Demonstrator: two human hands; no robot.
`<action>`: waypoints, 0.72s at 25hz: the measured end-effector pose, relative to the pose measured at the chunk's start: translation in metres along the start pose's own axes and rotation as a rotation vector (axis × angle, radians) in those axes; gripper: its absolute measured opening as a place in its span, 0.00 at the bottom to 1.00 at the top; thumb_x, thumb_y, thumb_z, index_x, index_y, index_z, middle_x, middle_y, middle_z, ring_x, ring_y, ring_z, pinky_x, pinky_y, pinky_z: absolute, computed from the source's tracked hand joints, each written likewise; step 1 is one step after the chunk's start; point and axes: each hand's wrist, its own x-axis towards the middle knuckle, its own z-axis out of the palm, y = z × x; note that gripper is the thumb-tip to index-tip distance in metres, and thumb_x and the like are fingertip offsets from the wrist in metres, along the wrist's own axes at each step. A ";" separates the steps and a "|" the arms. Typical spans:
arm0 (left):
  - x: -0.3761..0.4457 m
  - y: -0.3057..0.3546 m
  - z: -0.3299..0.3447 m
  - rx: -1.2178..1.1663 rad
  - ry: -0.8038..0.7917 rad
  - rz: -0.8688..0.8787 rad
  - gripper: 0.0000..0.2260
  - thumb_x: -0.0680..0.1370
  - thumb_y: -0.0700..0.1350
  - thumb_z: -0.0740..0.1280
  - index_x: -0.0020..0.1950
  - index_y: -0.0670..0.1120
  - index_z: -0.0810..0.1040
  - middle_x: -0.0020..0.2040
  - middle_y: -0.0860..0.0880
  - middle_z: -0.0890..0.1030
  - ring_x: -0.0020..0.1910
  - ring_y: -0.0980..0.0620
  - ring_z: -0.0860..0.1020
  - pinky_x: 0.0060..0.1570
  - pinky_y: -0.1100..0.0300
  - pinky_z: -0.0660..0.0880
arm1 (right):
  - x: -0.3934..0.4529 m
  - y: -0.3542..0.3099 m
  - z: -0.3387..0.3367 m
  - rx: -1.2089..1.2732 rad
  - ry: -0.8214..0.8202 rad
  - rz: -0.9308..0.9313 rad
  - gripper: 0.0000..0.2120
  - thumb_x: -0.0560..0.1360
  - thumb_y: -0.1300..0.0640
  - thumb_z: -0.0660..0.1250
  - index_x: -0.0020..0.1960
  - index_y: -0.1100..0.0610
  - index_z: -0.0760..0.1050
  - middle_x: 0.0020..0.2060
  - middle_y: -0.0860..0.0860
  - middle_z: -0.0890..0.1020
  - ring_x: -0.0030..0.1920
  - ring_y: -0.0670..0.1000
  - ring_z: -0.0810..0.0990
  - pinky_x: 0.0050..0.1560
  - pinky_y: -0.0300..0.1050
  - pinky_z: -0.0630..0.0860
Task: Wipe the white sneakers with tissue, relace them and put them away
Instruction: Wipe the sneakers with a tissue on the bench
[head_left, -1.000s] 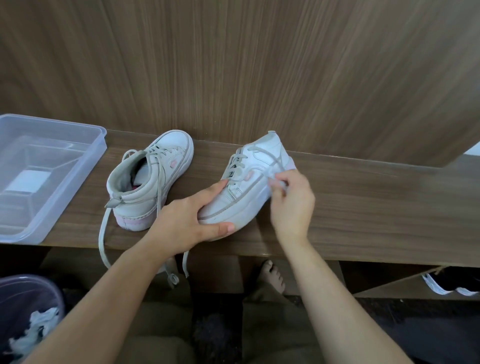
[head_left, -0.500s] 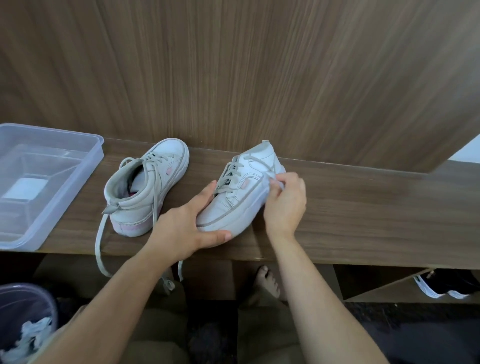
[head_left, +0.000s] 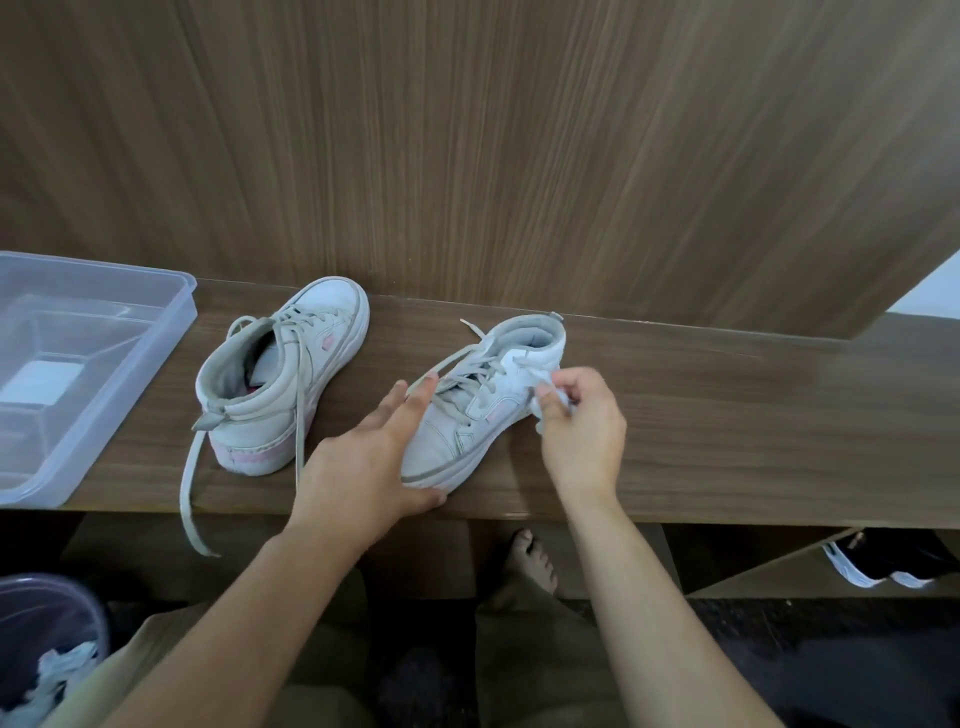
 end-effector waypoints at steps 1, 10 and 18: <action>-0.002 0.004 0.000 0.041 0.017 -0.004 0.48 0.65 0.65 0.70 0.72 0.66 0.39 0.76 0.57 0.59 0.64 0.52 0.74 0.55 0.55 0.74 | 0.002 0.002 0.000 0.012 -0.024 0.020 0.05 0.75 0.58 0.67 0.51 0.52 0.76 0.46 0.48 0.81 0.49 0.51 0.79 0.51 0.52 0.77; 0.015 0.012 -0.005 -0.194 0.494 0.038 0.18 0.76 0.56 0.59 0.63 0.51 0.75 0.48 0.53 0.82 0.45 0.55 0.80 0.41 0.60 0.75 | -0.003 -0.007 0.009 -0.101 -0.374 -0.211 0.18 0.78 0.60 0.61 0.66 0.48 0.73 0.45 0.48 0.73 0.41 0.39 0.71 0.41 0.21 0.64; 0.047 -0.004 0.011 -0.557 0.038 0.121 0.37 0.70 0.65 0.66 0.75 0.57 0.57 0.77 0.50 0.57 0.75 0.57 0.52 0.70 0.61 0.53 | -0.018 -0.017 0.009 -0.183 -0.397 -0.269 0.15 0.77 0.57 0.63 0.63 0.50 0.76 0.43 0.46 0.73 0.43 0.44 0.72 0.38 0.26 0.64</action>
